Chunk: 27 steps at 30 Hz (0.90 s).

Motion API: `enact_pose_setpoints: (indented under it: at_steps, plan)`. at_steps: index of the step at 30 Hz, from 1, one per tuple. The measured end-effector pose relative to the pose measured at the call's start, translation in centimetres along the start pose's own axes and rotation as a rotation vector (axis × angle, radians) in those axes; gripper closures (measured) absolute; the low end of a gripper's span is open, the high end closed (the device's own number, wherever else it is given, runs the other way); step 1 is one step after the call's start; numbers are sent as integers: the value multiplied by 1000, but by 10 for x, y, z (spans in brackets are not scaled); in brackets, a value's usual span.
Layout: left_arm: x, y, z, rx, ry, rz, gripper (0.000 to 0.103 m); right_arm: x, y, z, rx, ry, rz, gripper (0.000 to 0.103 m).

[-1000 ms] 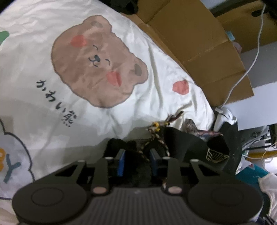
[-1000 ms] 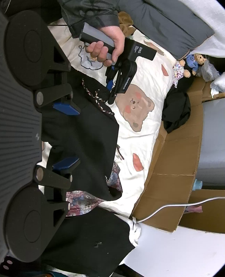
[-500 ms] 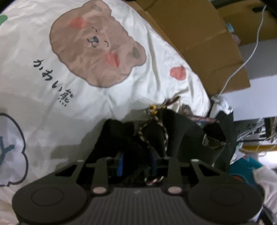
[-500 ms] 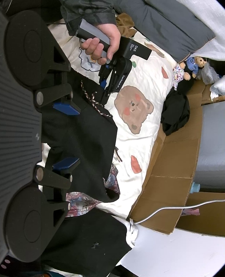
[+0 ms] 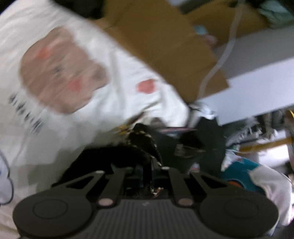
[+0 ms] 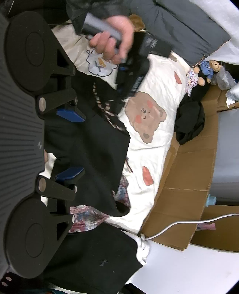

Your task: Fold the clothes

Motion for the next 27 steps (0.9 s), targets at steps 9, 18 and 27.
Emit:
enact_pose_setpoints:
  at_steps: [9,18,27]
  plan:
    - [55,-95,32,-94,-82,-216,96,14,-4,8,-9,-34,-26,44]
    - [-61,-67,-31,-38,170,-286,96,5,-11,6,-33,2,-18,44]
    - [-137,-17,-66,45,319,-280,96,-15,-21,-7,-49,46,-13,44]
Point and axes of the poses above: each gripper's, at about its wrist camera, not at the fingertips, and z roughly against the way its jaws point, y to its left, x to its top, the point moved 8 cm from there along -z, roughly the way its jaws point, and after that the axes turned 10 degrees about -x, right-handed, at the moved point
